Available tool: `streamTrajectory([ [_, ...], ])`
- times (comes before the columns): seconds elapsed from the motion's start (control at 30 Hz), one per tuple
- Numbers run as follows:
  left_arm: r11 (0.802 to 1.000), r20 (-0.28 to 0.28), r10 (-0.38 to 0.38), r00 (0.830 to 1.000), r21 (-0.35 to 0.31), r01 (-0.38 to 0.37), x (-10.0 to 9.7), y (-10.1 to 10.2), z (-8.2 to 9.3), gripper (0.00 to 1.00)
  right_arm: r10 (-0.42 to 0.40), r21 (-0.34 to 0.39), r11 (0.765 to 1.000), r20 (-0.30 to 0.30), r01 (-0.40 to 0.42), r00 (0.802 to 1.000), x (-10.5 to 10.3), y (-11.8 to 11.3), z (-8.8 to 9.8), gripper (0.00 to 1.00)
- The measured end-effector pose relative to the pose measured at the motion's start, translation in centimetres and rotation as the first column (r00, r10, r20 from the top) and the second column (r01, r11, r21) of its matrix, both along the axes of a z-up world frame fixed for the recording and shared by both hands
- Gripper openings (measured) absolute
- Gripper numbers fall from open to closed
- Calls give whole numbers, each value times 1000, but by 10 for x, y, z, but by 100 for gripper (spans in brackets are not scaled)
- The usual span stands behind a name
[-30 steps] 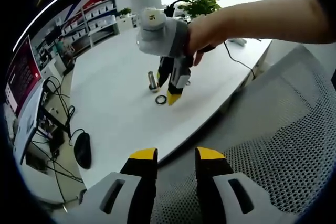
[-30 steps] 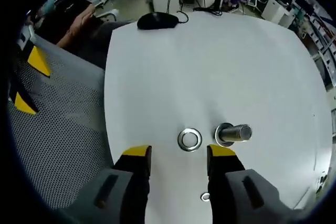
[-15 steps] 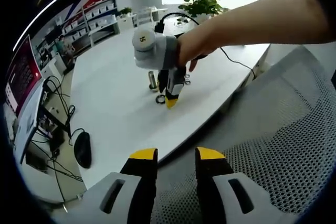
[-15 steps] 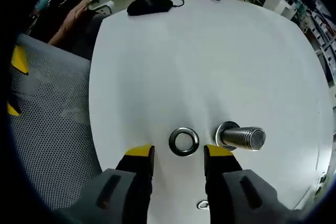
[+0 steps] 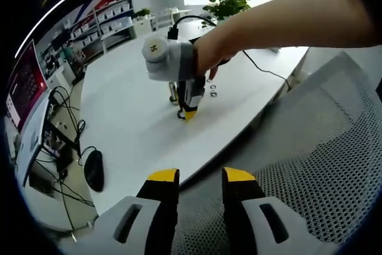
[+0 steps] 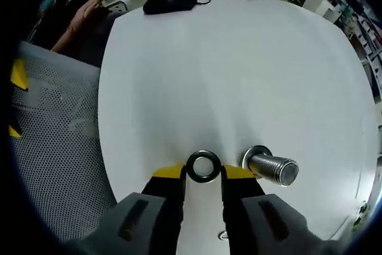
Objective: Place the washer onto the threaded stud by aligning its center hole with the stud, sliding it down to the base, and recovering from edge contact or off-axis alignment until the washer reaches the visible bottom stop.
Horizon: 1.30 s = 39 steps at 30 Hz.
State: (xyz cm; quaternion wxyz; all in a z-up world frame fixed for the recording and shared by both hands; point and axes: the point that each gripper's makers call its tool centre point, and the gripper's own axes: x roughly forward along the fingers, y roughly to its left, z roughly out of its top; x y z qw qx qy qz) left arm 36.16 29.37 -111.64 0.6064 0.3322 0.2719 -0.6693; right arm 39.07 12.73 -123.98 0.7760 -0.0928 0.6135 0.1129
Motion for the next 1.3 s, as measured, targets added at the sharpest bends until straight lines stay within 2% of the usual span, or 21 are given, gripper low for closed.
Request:
streamTrajectory([
  [0.27,1000,1,-1,1000,0,1,0,0,0,27,51,-42,998,-101,-55,994,0,2,-2,25],
  [0.53,1000,1,-1,1000,-1,1,0,0,0,27,53,-54,997,-126,-60,991,-2,4,0,26],
  [0.67,1000,1,-3,1000,-1,3,0,0,0,27,48,-58,997,-116,-55,992,0,1,-3,25],
  [0.83,1000,1,-4,1000,0,4,0,0,0,27,29,-48,998,-61,-32,998,0,-1,-2,24],
  [0.93,1000,1,-7,1000,0,7,-1,0,0,27,-26,-33,999,-21,25,999,-1,-2,0,23],
  [1.0,1000,2,-9,1000,-1,9,-1,0,0,27,-30,-5,1000,-29,30,999,-7,3,1,23],
  [1.07,1000,2,-9,1000,-2,9,-1,0,0,26,-29,-11,1000,-21,28,999,-6,0,1,23],
  [1.3,1000,0,-6,1000,-1,6,0,0,0,27,-21,2,1000,5,21,1000,-2,-4,24,23],
])
